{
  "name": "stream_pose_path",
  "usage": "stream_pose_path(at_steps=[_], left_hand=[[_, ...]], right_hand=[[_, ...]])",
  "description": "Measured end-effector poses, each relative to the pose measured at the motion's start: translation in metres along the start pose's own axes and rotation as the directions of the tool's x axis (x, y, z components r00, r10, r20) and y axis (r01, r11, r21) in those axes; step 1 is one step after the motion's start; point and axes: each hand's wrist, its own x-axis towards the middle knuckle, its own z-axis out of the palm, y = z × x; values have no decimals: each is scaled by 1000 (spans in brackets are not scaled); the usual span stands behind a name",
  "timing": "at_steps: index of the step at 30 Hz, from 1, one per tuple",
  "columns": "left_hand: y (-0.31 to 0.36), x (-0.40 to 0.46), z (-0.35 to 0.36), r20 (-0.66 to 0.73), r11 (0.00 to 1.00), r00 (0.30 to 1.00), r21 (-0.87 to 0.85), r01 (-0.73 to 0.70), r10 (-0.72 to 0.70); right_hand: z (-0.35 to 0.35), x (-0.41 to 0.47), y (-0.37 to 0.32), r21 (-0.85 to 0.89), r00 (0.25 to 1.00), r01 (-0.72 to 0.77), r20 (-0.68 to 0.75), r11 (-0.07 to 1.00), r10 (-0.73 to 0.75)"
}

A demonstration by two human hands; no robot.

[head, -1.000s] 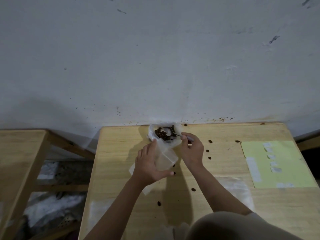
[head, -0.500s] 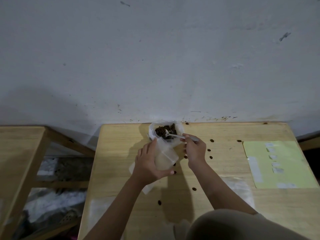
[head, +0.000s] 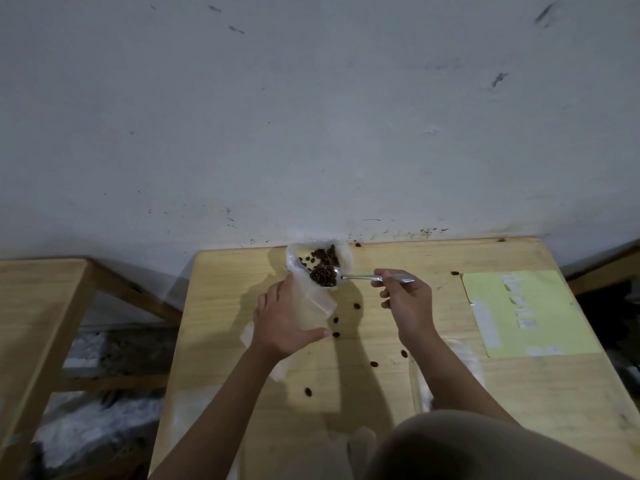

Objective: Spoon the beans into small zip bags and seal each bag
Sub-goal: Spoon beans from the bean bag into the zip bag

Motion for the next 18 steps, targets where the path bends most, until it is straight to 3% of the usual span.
stream_pose_path(at_steps=[7,12,18], left_hand=[[10,-3,2,-30,1000,999,-2,-18,18],[4,-4,5,-6,1000,1000,-20,3,-3],[-6,-4,4,9,1000,1000,-20,9,-9]], right_hand=[[0,-14,4,-154,959,244,186,958,-214],[1,-4,2,-114,958,275,113,955,-263],[18,21,10,-159,975,222,35,962,-219]])
